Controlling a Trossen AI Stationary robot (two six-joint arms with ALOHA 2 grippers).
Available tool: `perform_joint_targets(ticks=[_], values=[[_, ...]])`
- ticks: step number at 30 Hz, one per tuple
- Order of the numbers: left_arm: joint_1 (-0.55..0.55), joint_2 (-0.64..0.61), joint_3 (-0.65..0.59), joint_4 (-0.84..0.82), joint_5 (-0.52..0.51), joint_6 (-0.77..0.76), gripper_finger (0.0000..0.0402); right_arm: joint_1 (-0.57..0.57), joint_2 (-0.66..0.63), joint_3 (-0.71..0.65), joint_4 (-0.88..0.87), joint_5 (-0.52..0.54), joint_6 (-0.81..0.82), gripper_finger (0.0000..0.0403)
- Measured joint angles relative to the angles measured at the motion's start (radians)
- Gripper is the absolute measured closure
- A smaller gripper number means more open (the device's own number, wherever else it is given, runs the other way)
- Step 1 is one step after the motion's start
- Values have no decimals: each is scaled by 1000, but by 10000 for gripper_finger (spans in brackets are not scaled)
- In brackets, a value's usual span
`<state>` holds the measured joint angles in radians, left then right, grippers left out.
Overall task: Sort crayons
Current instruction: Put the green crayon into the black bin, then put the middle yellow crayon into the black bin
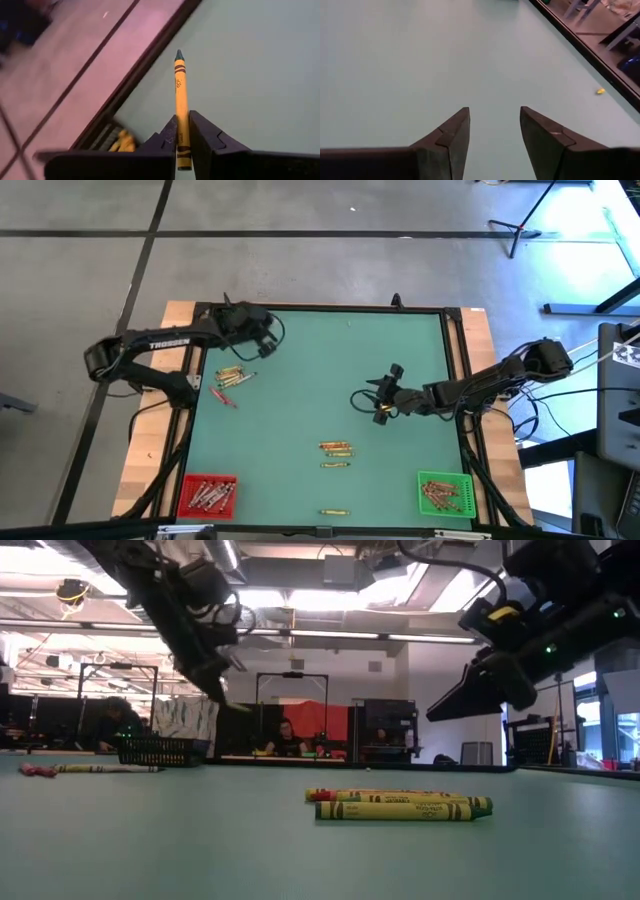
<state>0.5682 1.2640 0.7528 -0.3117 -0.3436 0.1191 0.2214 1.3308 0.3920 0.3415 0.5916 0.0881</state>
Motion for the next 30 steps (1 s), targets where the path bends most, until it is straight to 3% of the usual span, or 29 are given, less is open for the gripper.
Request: perform_joint_targets(ticks=[11,22,30], values=[[213,1,0,-134,-57,-47,386,0,30,0,9,3,-14,233],[270,2,0,-177,-60,-82,385,0,30,0,28,3,-18,233],[268,2,0,-212,-57,-83,325,0,30,0,37,3,-17,233]])
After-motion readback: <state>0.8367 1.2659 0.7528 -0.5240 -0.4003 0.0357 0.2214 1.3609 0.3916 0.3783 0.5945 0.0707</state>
